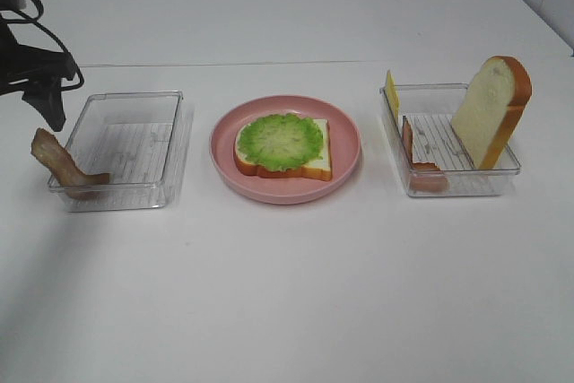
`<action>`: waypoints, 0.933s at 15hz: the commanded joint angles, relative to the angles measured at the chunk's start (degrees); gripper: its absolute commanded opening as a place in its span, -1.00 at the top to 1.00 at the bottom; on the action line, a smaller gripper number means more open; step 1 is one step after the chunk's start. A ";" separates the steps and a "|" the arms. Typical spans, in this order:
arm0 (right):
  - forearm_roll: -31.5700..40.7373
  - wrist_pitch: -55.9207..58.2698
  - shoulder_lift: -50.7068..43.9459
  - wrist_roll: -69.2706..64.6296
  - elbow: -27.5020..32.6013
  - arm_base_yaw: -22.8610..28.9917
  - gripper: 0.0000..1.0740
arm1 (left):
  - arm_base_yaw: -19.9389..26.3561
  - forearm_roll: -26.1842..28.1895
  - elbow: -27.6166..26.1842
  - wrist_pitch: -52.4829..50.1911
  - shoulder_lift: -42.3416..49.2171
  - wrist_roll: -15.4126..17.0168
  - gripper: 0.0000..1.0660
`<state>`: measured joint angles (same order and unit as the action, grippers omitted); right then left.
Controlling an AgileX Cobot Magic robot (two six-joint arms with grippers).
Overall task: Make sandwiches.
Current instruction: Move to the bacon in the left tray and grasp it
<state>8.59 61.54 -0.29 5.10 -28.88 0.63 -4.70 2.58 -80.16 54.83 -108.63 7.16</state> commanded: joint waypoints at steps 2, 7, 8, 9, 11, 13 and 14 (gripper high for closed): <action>0.06 -0.69 -0.92 0.69 0.17 -0.40 -0.30 | 0.00 2.41 0.46 -2.35 -4.41 0.46 -0.38; 0.06 -0.69 -0.92 0.69 0.17 -0.40 -0.30 | 0.00 2.52 0.46 -4.70 -5.44 0.46 -0.08; 0.06 -0.69 -0.92 0.69 0.17 -0.40 -0.30 | 0.00 2.52 0.46 -4.81 -5.44 0.46 -0.06; 0.06 -0.69 -0.92 0.69 0.17 -0.40 -0.30 | 0.00 2.52 0.46 -4.87 -5.44 0.46 -0.05; 0.06 -0.69 -0.92 0.69 0.17 -0.40 -0.30 | 0.00 2.52 0.46 -4.81 -5.44 0.46 -0.05; 0.06 -0.69 -0.92 0.69 0.17 -0.40 -0.30 | 0.00 2.46 0.46 -4.87 -5.50 0.46 -0.05; 0.06 -0.69 -0.92 0.69 0.17 -0.40 -0.30 | 0.00 2.46 0.46 -4.93 -5.84 0.46 -0.05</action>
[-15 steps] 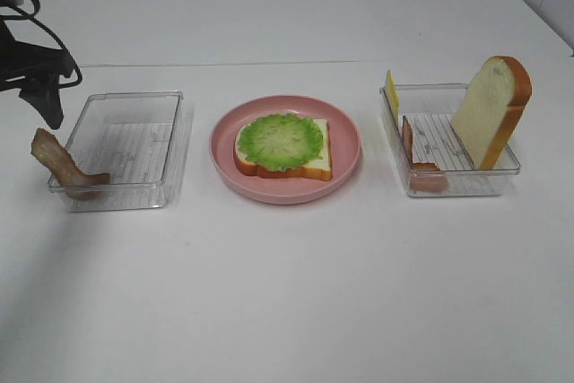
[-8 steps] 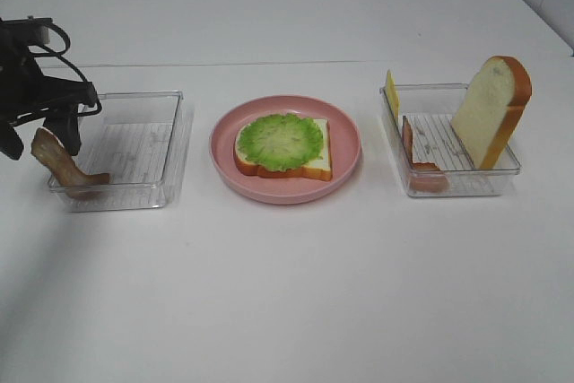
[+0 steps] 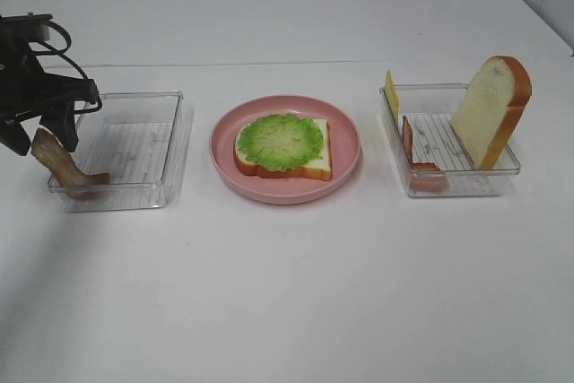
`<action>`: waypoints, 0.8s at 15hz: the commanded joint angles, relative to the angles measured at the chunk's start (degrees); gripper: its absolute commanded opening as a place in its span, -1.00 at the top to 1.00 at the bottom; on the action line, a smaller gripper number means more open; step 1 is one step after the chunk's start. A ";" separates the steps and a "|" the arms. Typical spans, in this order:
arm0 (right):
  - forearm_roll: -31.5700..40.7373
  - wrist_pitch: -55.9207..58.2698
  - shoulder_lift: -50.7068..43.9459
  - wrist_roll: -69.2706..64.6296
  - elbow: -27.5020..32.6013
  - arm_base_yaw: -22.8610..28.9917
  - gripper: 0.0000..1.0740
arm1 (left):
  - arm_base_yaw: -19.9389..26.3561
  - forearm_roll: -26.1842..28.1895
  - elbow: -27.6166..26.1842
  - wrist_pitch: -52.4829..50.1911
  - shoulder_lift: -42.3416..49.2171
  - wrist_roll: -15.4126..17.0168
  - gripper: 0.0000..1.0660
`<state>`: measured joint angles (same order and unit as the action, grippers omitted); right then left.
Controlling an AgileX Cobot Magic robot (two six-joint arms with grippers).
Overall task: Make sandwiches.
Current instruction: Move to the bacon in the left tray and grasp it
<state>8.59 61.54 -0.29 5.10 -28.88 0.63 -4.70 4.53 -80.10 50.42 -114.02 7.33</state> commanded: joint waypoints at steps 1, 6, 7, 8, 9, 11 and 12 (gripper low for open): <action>0.06 -0.69 -0.92 0.69 0.17 -0.40 -0.30 | 0.00 0.52 0.40 -0.29 -0.92 0.29 -0.05; 0.06 -0.69 -0.92 0.69 0.17 -0.40 -0.30 | 0.00 0.52 0.40 -0.29 -1.26 0.29 0.20; 0.06 -0.69 -0.92 0.69 0.17 -0.40 -0.30 | 0.00 0.57 0.40 -0.29 -1.26 0.29 0.32; 0.06 -0.69 -0.92 0.69 0.17 -0.40 -0.30 | 0.00 0.57 0.40 -0.29 -1.26 0.29 0.35; 0.06 -0.69 -0.92 0.69 0.17 -0.40 -0.30 | 0.00 0.57 0.40 -0.34 -1.26 0.29 0.40; 0.06 -0.69 -0.92 0.69 0.17 -0.40 -0.30 | 0.00 0.57 0.40 -0.92 -1.26 0.29 0.53; 0.06 -0.69 -0.92 0.69 0.17 -0.40 -0.30 | 0.00 0.57 0.40 -1.43 -1.26 0.29 0.64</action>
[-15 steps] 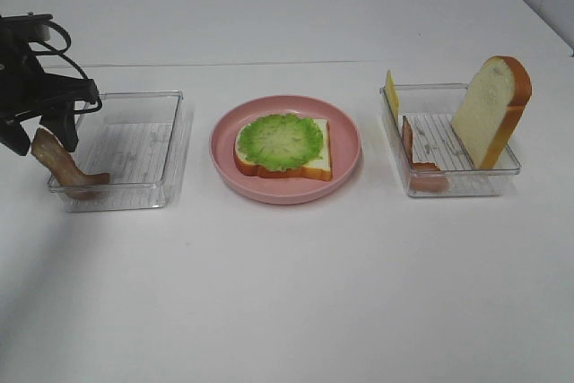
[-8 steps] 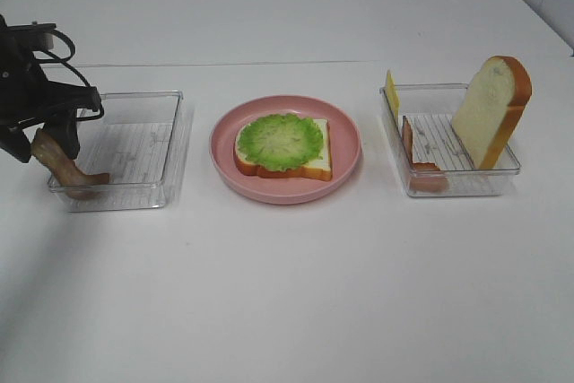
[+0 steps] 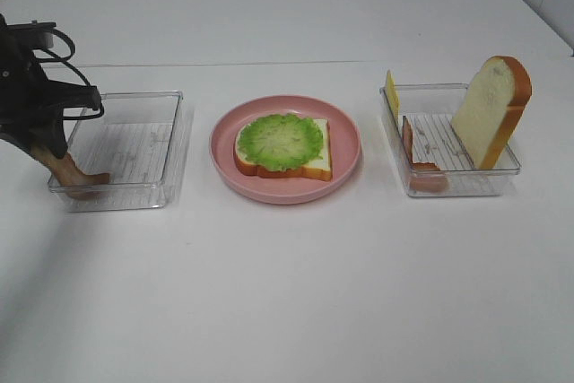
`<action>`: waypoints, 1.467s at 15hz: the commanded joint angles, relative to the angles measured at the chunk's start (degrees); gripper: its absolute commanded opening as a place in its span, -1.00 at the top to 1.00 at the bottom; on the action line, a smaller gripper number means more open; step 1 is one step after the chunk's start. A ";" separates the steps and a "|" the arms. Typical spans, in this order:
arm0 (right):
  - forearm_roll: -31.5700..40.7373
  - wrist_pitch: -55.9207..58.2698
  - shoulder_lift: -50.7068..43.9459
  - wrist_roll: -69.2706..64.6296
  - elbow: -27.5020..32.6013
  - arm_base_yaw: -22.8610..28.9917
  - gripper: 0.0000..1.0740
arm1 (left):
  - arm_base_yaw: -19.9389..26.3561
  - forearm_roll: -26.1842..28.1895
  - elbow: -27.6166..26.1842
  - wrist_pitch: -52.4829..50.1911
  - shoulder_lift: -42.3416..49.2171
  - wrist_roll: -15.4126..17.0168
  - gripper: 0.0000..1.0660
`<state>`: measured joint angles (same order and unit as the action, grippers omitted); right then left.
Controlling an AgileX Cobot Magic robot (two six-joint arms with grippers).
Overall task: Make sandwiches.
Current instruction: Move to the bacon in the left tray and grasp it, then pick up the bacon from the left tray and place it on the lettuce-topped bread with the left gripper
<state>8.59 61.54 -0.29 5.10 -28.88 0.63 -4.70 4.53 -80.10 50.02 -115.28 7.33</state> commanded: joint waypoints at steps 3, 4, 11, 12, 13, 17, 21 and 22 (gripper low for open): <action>0.06 -0.69 -0.92 0.69 0.17 -0.40 -0.30 | 0.00 0.57 0.40 -1.49 0.00 0.29 0.89; 0.06 -0.69 -0.92 0.69 0.17 -0.40 -0.30 | 0.00 0.57 0.40 -1.49 0.00 0.29 0.95; 0.06 -0.69 -0.92 0.69 0.17 -0.40 -0.30 | 0.00 2.81 0.06 -1.43 1.38 -1.32 1.00; 0.06 -0.69 -0.92 0.69 0.17 -0.40 -0.30 | 0.00 4.18 -0.17 -1.43 2.06 -2.46 1.00; 0.06 -0.69 -0.92 0.69 0.17 -0.40 -0.30 | 0.00 5.56 -0.80 -1.38 2.98 -3.50 1.00; 0.06 -0.69 -0.92 0.69 0.17 -0.40 -0.30 | -0.17 14.55 -6.07 -1.49 5.33 -8.59 1.00; 0.06 -0.69 -0.92 0.69 0.17 -0.40 -0.30 | -0.17 35.81 -7.73 -4.64 5.21 -20.97 1.00; 0.06 -0.69 -0.92 0.69 0.17 -0.40 -0.30 | -0.17 39.08 -7.73 -4.93 5.16 -22.92 1.00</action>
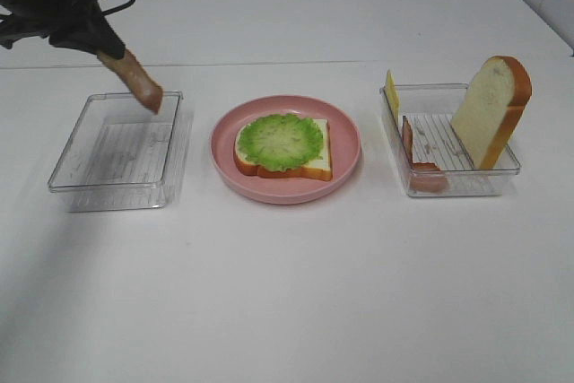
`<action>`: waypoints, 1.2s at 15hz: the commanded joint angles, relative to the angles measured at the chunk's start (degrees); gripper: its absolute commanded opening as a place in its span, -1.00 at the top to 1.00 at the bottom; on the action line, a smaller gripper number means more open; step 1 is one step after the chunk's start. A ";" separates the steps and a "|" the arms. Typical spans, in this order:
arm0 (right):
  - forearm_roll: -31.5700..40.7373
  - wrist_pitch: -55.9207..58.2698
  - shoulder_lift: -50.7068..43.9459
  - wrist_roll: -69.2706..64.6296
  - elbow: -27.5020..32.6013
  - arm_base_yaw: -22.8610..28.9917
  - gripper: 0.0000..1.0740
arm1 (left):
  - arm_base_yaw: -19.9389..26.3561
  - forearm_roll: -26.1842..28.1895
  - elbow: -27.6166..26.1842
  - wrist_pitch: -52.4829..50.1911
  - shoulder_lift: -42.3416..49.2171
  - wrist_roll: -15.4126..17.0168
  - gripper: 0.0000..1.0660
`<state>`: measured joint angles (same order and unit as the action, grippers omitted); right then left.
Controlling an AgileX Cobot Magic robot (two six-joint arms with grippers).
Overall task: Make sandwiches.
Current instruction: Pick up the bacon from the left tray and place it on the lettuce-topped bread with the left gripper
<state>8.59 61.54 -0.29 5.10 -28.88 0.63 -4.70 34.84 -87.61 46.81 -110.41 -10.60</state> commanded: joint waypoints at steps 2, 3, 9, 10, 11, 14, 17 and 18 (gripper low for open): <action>0.06 -0.69 -0.92 0.69 0.17 -0.40 -0.30 | -0.23 25.73 -0.23 -1.78 -1.78 -15.01 1.00; 0.00 -0.69 -0.92 0.69 0.17 -0.40 -0.30 | -0.74 29.97 -0.23 -1.60 -2.75 -16.96 1.00; 0.06 -0.69 -0.92 0.69 0.17 -0.40 -0.30 | -8.59 43.83 -0.23 -1.20 -10.31 -25.50 1.00; 0.06 -0.69 -0.92 0.69 0.17 -0.40 -0.30 | -9.85 46.64 -0.29 -1.15 -11.52 -27.33 1.00; 0.06 -0.69 -0.92 0.69 0.17 -0.40 -0.30 | -10.49 48.07 -0.29 -0.97 -12.26 -28.25 1.00; 0.06 -0.69 -0.92 0.69 0.17 -0.40 -0.30 | -14.04 55.18 -0.34 -0.69 -16.16 -32.26 1.00; 0.11 -0.69 -0.92 0.69 0.17 -0.40 -0.30 | -15.58 56.49 -1.20 0.23 -18.85 -33.46 1.00; 0.11 -0.69 -0.92 0.69 0.17 -0.40 -0.30 | -15.58 56.44 -1.55 0.57 -19.31 -33.46 1.00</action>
<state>8.59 61.54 -0.29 5.10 -28.88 0.63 -20.05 90.30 -89.27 47.15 -130.23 -43.60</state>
